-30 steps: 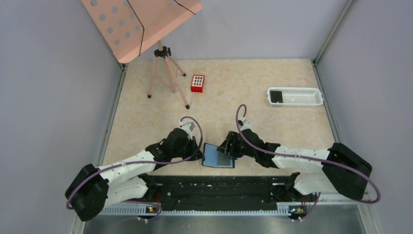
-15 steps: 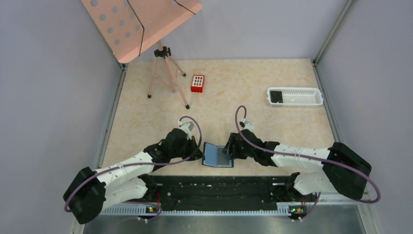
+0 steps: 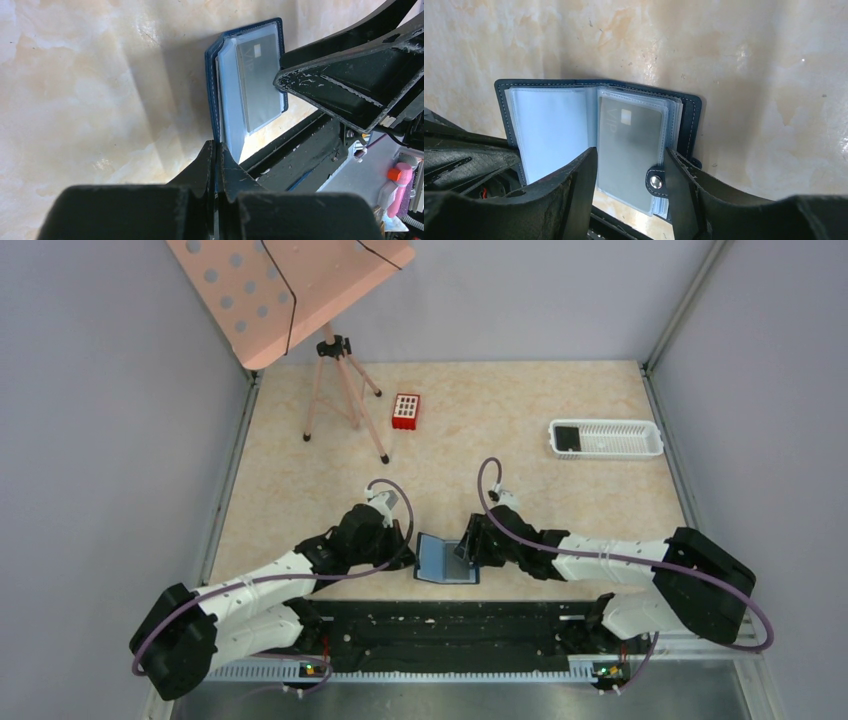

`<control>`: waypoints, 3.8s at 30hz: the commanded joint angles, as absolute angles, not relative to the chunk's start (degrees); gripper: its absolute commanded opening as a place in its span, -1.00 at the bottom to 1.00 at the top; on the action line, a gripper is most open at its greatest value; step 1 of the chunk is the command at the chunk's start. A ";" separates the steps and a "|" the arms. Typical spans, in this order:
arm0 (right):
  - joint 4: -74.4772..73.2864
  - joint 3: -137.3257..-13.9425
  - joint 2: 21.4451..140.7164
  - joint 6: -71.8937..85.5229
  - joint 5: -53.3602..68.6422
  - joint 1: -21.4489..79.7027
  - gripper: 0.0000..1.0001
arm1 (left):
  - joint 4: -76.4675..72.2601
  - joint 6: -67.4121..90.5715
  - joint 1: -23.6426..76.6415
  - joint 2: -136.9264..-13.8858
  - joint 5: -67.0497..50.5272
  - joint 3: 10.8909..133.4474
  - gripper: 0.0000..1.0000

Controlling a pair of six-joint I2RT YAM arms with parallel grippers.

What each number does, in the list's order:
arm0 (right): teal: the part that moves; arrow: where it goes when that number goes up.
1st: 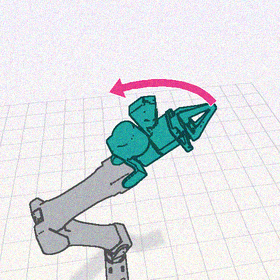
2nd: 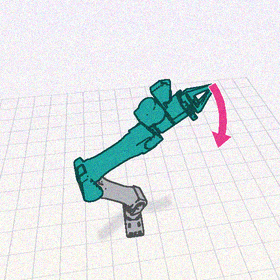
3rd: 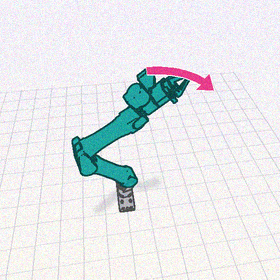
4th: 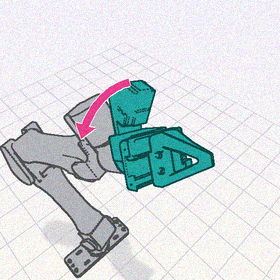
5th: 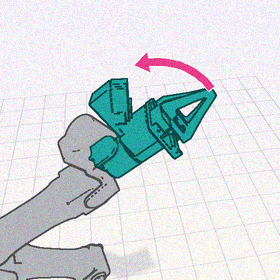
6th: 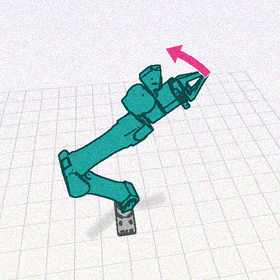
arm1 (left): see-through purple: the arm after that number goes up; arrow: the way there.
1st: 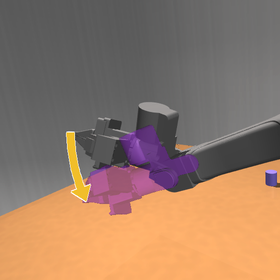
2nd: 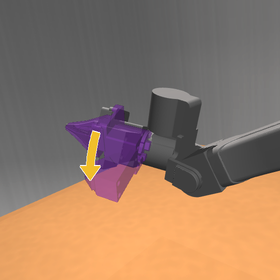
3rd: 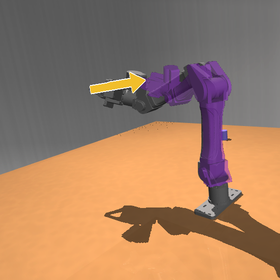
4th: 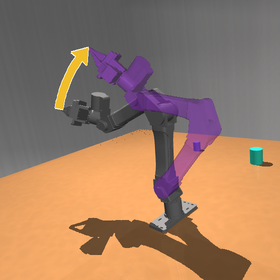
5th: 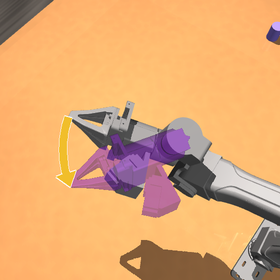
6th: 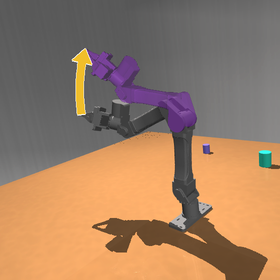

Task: Take the credit cards out of the card holder
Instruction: Remove the credit card from the card holder.

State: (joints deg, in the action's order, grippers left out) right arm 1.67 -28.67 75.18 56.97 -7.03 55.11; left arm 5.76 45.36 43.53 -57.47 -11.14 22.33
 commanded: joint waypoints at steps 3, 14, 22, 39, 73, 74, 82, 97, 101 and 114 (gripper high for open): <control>5.67 -29.93 75.25 56.47 -5.58 55.82 0.02 | 3.87 45.52 43.33 -57.13 -11.30 21.94 -1.00; 11.97 -28.65 73.09 55.76 -1.27 55.83 0.02 | 3.77 45.93 43.33 -56.09 -11.14 20.88 -1.00; 19.14 -27.33 72.18 53.82 5.51 55.81 0.00 | 3.30 46.03 43.33 -56.34 -11.16 20.57 -1.00; 19.34 -26.65 72.56 52.80 5.82 55.83 -0.50 | 3.34 46.55 43.33 -56.34 -10.88 20.15 -1.00; -6.45 -35.09 68.27 50.78 -6.99 56.07 -0.27 | 4.65 46.59 43.33 -54.96 -10.80 20.57 -1.00; -6.01 -35.16 67.63 50.90 -6.86 56.01 -0.24 | 4.54 46.72 43.33 -54.94 -10.88 20.57 -1.00; 3.61 -35.78 69.35 52.23 -5.26 60.27 0.02 | 3.27 47.56 43.33 -55.31 -11.80 20.09 -1.00; 8.34 -38.50 82.25 53.79 -4.51 62.31 0.28 | 2.22 48.65 43.33 -55.15 -12.65 19.25 -1.00; 10.34 -38.20 84.13 53.78 -3.67 62.30 0.26 | 1.68 48.84 43.33 -55.24 -12.89 19.09 -1.00; 8.65 -38.84 86.82 53.49 -5.22 62.74 0.12 | 1.16 49.38 43.33 -54.20 -13.08 18.40 -1.00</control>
State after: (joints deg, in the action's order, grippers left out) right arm 8.99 -36.23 86.59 53.69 -3.49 61.56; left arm 3.81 48.62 43.38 -55.70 -12.60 19.05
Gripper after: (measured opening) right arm 0.578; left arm 0.015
